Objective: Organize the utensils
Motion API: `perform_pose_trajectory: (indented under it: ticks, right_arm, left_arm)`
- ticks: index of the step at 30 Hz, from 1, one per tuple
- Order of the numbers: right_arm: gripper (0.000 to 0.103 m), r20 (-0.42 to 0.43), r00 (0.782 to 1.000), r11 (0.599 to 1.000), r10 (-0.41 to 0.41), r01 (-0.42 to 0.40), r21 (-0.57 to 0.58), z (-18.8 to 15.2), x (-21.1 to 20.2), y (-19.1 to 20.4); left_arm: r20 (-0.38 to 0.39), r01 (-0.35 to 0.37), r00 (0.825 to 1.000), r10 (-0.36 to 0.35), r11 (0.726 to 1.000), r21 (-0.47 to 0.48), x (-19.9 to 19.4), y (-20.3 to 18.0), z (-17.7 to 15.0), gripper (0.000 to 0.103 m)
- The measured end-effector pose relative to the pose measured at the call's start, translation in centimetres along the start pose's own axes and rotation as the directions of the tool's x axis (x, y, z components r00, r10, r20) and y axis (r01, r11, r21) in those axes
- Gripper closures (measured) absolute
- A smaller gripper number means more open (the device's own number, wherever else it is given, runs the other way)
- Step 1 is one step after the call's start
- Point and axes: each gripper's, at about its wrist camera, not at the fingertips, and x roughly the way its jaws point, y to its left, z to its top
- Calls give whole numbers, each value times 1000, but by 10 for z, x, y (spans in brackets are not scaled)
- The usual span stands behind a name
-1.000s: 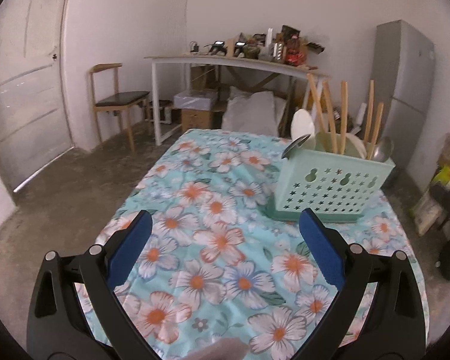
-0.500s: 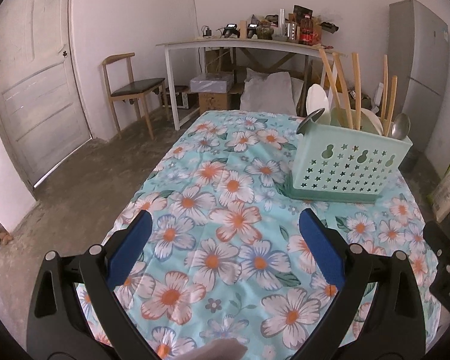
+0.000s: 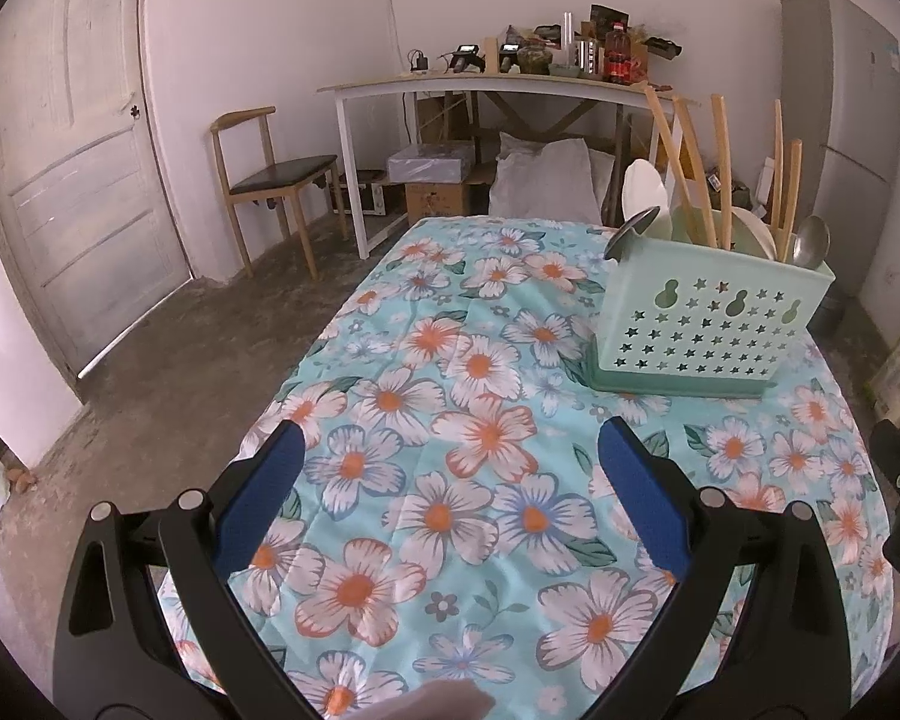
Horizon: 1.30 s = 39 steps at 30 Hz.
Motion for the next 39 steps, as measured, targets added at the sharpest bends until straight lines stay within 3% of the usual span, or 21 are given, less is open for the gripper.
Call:
perform_pose_trajectory:
  ticks: [18, 39]
  right_arm:
    - [7, -2, 1000, 1000, -30, 30, -4, 2, 6, -5]
    - [7, -1, 1000, 1000, -10, 10, -14, 4, 5, -3]
  left_arm:
    - [-4, -31, 1000, 31, 1000, 5, 5, 3, 1, 8]
    - [3, -16, 1000, 16, 1000, 16, -1, -1, 3, 8]
